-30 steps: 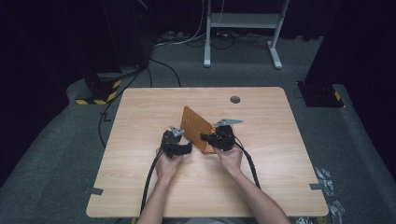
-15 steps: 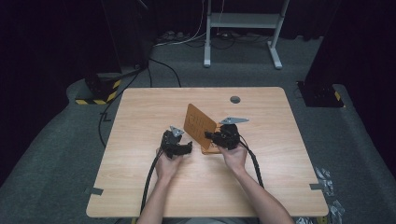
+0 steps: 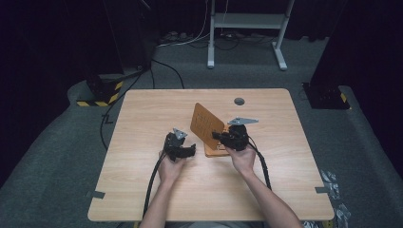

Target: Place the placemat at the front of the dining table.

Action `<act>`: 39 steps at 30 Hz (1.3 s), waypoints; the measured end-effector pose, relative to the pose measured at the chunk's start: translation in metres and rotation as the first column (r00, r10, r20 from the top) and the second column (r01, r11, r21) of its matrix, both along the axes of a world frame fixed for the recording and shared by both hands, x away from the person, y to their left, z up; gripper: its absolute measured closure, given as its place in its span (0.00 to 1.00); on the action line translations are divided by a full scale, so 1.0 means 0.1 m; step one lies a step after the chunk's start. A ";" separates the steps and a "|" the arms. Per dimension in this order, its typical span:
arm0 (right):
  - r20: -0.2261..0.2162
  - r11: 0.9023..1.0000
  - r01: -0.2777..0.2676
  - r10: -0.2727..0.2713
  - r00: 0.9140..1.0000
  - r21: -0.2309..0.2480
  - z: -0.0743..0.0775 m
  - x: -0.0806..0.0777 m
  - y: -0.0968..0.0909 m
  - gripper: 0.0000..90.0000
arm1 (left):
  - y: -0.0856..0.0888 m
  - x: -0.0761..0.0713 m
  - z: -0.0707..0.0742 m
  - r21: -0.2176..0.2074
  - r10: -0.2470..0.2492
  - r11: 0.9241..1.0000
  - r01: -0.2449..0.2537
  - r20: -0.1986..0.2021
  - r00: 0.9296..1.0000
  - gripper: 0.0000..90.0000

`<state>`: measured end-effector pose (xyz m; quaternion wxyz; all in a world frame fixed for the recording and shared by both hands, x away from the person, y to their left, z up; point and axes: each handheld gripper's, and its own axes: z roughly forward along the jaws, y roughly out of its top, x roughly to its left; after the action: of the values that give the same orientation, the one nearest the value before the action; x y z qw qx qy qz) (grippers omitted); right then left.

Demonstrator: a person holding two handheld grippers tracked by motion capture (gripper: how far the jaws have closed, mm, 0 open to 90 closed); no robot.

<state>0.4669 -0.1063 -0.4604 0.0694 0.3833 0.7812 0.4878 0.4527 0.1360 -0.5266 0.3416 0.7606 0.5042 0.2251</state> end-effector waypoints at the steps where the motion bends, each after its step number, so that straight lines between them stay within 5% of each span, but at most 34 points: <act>1: 0.000 1.000 0.003 -0.003 1.000 0.000 0.01 0.00 -0.01 0.96 | 0.00 0.00 0.00 0.000 -0.001 1.000 0.001 0.000 1.000 0.28; 39: 0.045 0.997 0.070 -0.070 0.997 -0.008 0.17 -0.03 -0.46 0.96 | -0.01 -0.01 0.00 0.007 -0.009 1.000 0.009 0.003 1.000 0.28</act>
<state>0.4636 -0.1520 -0.4433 0.1058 0.3992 0.7679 0.4897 0.4521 0.1353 -0.5265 0.3404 0.7638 0.4995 0.2264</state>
